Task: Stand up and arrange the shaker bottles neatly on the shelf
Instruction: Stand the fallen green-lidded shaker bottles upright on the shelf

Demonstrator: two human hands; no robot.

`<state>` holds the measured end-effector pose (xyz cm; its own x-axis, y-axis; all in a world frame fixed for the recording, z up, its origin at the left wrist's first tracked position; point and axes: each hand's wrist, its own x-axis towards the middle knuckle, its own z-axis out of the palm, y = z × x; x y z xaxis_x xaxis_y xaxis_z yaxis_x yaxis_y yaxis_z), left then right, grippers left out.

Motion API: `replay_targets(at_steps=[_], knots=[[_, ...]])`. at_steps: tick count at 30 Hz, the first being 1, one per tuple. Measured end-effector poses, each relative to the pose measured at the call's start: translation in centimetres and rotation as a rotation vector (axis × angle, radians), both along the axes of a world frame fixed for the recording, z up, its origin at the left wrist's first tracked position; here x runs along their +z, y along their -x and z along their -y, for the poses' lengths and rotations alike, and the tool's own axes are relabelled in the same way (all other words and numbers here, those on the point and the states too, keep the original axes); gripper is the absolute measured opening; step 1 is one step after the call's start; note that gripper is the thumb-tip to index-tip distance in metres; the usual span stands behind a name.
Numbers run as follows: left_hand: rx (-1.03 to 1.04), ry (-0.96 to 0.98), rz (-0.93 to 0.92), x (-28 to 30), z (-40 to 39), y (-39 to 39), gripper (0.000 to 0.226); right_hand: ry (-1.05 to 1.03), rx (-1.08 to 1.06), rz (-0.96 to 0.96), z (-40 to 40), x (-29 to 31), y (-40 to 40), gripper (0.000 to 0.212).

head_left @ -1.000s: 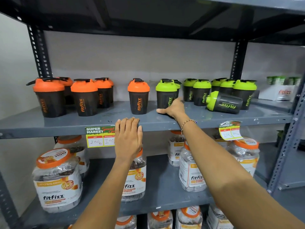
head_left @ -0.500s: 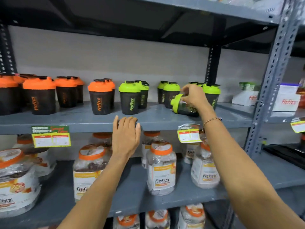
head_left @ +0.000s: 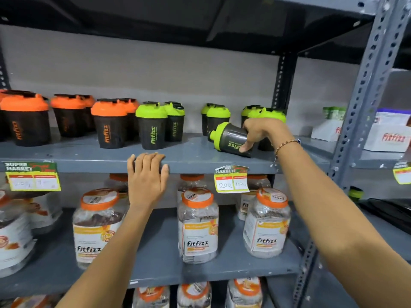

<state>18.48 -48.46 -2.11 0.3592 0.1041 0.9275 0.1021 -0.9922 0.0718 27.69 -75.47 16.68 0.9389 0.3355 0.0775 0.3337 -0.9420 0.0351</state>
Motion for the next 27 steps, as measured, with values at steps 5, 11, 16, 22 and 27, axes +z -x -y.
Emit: replay_targets(at_steps=[5,11,16,22,27], knots=[[-0.017,0.023,-0.022,-0.1,-0.1,0.0,0.041,-0.285,0.043,-0.039,0.9,-0.2,-0.6,0.083],[-0.028,0.039,-0.041,-0.1,-0.1,0.1,0.04,-1.098,0.26,-0.481,1.3,-2.5,-0.6,0.048],[-0.032,0.021,-0.074,-0.1,-0.3,0.4,0.041,-1.456,0.269,-0.586,-2.1,-5.0,-0.8,0.033],[-0.041,0.004,-0.073,0.0,-0.5,0.5,0.041,-1.355,0.26,-0.391,-5.1,-6.9,-1.5,0.052],[-0.058,-0.006,-0.052,-0.2,-0.5,0.2,0.043,-1.156,0.198,-0.292,-5.7,-7.2,-2.2,0.067]])
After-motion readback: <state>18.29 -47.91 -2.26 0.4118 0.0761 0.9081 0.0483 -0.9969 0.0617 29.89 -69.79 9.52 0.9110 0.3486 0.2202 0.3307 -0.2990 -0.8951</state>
